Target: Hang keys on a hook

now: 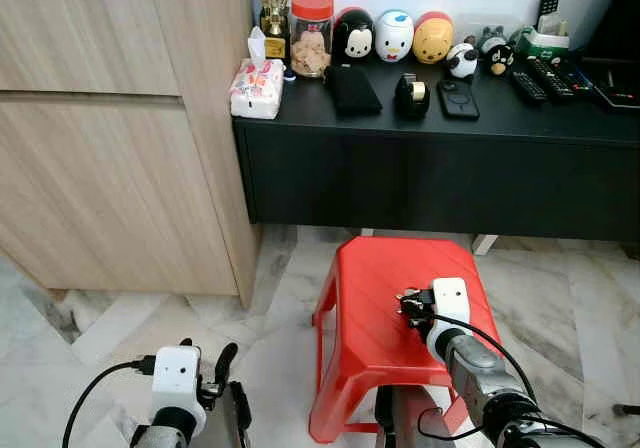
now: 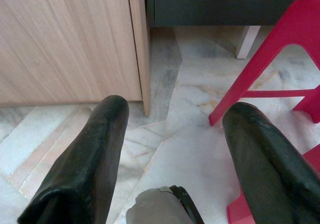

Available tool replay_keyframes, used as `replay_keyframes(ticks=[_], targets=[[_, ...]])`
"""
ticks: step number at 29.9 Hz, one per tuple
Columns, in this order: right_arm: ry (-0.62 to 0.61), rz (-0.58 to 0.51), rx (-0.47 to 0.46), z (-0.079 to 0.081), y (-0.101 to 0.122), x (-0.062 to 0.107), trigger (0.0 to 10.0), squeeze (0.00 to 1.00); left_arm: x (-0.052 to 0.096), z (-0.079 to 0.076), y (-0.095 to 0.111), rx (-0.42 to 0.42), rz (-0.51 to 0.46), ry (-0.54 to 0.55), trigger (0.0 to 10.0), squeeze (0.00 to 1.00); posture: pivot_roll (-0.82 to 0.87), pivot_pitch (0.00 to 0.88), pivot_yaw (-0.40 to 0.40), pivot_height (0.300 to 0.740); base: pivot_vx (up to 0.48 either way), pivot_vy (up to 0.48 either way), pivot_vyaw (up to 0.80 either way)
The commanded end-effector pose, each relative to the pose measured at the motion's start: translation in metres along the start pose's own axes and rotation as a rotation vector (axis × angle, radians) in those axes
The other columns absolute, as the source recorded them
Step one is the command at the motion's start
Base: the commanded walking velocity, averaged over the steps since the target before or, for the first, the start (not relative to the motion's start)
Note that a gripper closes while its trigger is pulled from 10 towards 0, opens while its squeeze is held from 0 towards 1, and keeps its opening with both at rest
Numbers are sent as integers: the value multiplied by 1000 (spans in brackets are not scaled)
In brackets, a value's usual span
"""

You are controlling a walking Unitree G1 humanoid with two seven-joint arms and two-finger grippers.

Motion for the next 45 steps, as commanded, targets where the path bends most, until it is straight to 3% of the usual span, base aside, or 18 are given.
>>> replay_keyframes(ticks=[1, 12, 20, 28, 29, 30, 31, 32, 42, 45], targets=[[-4, 14, -21, -1, -7, 1, 0, 0, 1, 1, -4, -2, 22, 0, 10000, 0, 54, 101, -66, 567, 0, 0, 0], [4, -22, -41, 2, -1, 0, 0, 0, -6, -3, -4, -32, 21, -23, 10000, 0, 51, 75, -63, 567, 0, 0, 0], [37, -213, -125, 3, 31, 1, 0, 0, -17, -3, -7, -49, 28, -29, 10000, 0, 34, 23, -57, 567, 0, 0, 0], [28, -379, -147, -7, 39, 15, 0, 0, -29, -6, -6, -58, 24, -38, 10000, 0, 11, 0, -53, 567, 0, 0, 0], [23, -410, -144, -8, 41, 18, 1686, 0, -31, -7, -6, -67, 21, -45, 10000, 0, 7, 0, -51, 567, 0, 0, 0], [23, -410, -144, -8, 41, 18, 1686, 0, -31, -7, -6, -67, 21, -45, 10000, 0, 7, 0, -51, 567, 0, 0, 0], [20, -430, -137, -9, 41, 21, 3294, 0, -32, -7, -6, -73, 21, -48, 10000, 0, 3, 0, -49, 567, 0, 0, 0], [14, -439, -132, -10, 41, 23, 10000, 0, -34, -7, -6, -72, 20, -47, 10000, 0, 1, 0, -49, 567, 0, 0, 0], [-12, -503, -138, -15, 44, 36, 10000, 0, -41, -6, -9, -77, 25, -42, 10000, 0, -8, 0, -49, 567, 0, 0, 0], [-23, -491, -126, -15, 43, 36, 10000, 0, -44, -7, -9, -76, 20, -40, 10000, 0, -6, 0, -52, 587, 0, 0, 0]])
Point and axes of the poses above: a point about 5 cm out from each wrist's last joint towards the gripper, its own x axis pointing back from the gripper into the wrist, its own y axis along the axis of the wrist's last joint, z = x × y, the point moved 2 cm from there along -x, pointing out of the wrist towards the gripper, and after that the axes turned 6 degrees about -x, right-handed, at the moved point
